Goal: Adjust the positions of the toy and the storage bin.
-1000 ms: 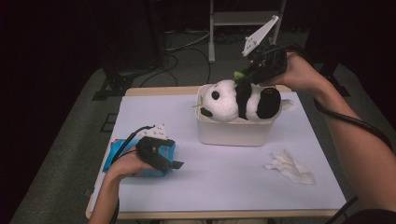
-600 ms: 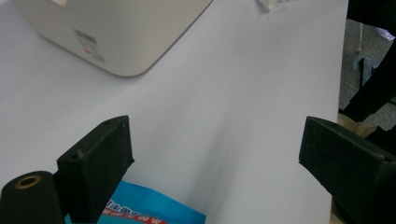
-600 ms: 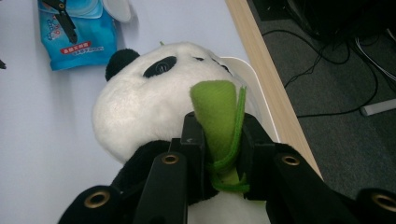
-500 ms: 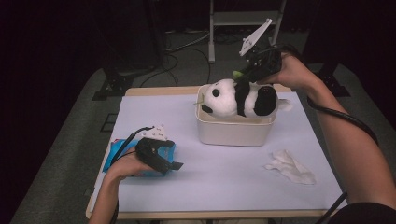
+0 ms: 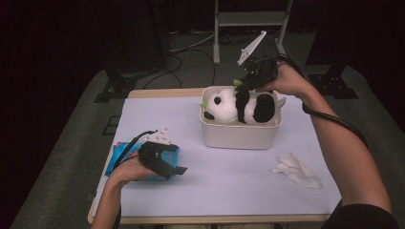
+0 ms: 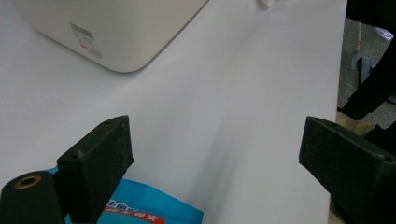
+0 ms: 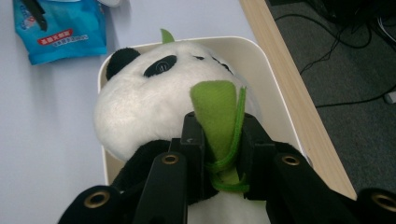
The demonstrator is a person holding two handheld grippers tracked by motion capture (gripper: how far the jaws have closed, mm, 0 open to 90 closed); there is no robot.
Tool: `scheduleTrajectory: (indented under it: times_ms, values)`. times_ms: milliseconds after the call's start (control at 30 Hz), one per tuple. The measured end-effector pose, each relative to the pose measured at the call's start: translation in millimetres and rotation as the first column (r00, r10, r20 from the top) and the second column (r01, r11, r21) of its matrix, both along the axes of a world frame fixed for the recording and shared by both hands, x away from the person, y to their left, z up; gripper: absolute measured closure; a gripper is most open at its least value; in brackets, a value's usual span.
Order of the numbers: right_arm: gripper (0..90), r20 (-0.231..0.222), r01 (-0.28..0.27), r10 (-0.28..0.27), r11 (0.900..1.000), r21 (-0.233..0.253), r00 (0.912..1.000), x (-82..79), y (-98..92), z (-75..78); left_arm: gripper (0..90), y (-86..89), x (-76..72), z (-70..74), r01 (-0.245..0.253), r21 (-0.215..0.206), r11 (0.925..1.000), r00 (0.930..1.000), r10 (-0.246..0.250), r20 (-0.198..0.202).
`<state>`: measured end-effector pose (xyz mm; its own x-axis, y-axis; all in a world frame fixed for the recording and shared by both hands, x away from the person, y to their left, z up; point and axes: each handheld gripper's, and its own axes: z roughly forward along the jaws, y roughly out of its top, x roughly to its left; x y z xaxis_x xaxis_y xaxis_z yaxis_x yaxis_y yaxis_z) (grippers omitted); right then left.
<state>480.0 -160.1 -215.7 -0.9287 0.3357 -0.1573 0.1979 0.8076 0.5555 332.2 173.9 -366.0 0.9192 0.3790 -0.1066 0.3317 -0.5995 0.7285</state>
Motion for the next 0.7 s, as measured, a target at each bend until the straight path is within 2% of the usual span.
scheduleTrajectory:
  times_ms: [267, 367, 700]
  values:
    - [73.9, -0.014, 0.024, -0.024, 1.0, -0.015, 0.9996, 8.3, 0.4, -19.6, 8.8, -0.2, -0.5, -1.5, 0.004, 0.001, 1.0, 1.0, -0.004, 0.0]
    - [73.9, -0.036, 0.027, -0.028, 0.999, -0.021, 0.999, 10.6, 1.3, -30.7, 8.8, -0.1, -0.8, -1.7, 0.004, 0.001, 1.0, 1.0, -0.004, -0.001]
    - [73.8, -0.071, 0.025, -0.025, 1.0, -0.012, 0.9972, 12.2, 5.2, -55.6, 8.8, -1.6, -2.0, -3.0, 0.006, -0.001, 1.0, 1.0, -0.006, -0.007]
